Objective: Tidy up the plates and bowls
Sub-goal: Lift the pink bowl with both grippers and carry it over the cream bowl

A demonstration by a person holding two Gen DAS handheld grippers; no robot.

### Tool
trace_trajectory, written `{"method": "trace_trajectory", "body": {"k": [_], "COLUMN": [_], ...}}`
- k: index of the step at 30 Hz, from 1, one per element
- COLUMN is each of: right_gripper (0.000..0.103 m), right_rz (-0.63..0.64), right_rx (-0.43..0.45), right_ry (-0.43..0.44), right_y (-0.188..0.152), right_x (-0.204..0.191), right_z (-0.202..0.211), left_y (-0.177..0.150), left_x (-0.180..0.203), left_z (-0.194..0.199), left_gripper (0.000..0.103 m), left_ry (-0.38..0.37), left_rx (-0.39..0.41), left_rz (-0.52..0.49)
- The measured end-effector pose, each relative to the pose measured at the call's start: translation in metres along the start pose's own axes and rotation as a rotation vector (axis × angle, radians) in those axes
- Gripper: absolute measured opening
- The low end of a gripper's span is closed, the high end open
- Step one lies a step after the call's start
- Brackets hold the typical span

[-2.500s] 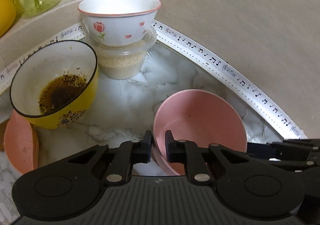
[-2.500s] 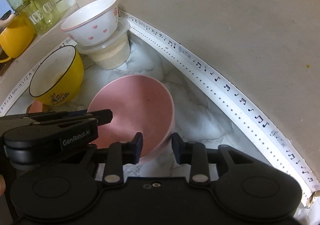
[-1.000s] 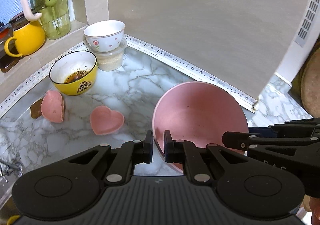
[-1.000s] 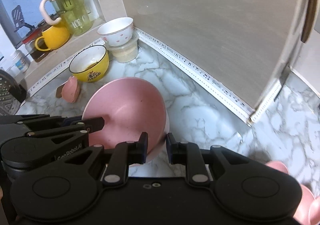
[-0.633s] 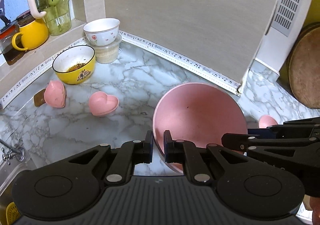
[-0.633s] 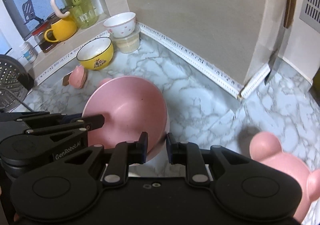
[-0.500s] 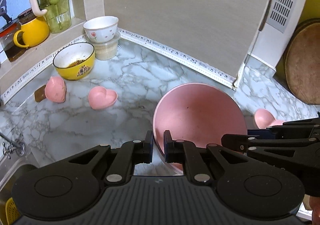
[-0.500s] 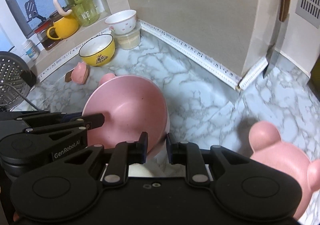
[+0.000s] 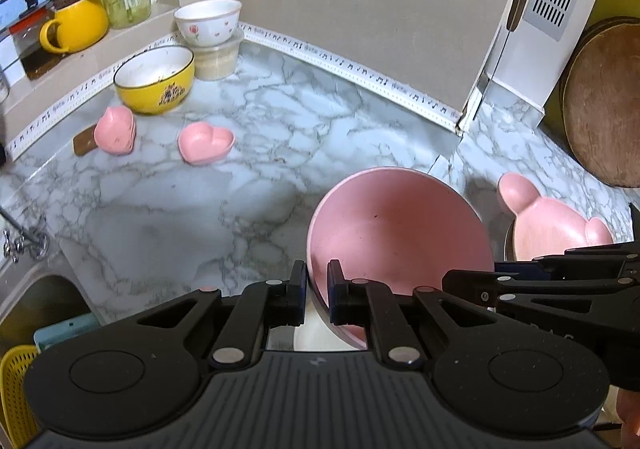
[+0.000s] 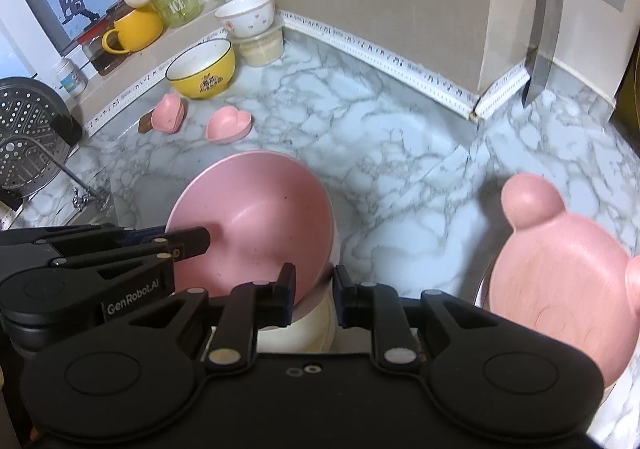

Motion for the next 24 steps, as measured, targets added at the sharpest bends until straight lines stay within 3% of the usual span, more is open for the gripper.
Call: {"method": "trace_trajectory", "body": {"k": [24], "right_gripper": [0.021], "right_rz": [0.005], "right_rx": [-0.078], "right_ry": [0.008], "right_y": [-0.031], "right_x": [-0.004], "right_z": [-0.025], "left_y": [-0.029], "left_x": [-0.003], "left_z": [-0.017], "left_gripper": [0.009], "left_ry": [0.01], "left_rx": [-0.063], "left_rz": [0.005]}}
Point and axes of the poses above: each gripper's, at about its wrist camera, not at the fingertips, and z roughly against the way its jaws point, x to its right, y to its top, the point moved 7 cm from there along -z, roughly the way its jaws point, and after that the axes turned 15 degrees about -x, right-handed, at the moved point
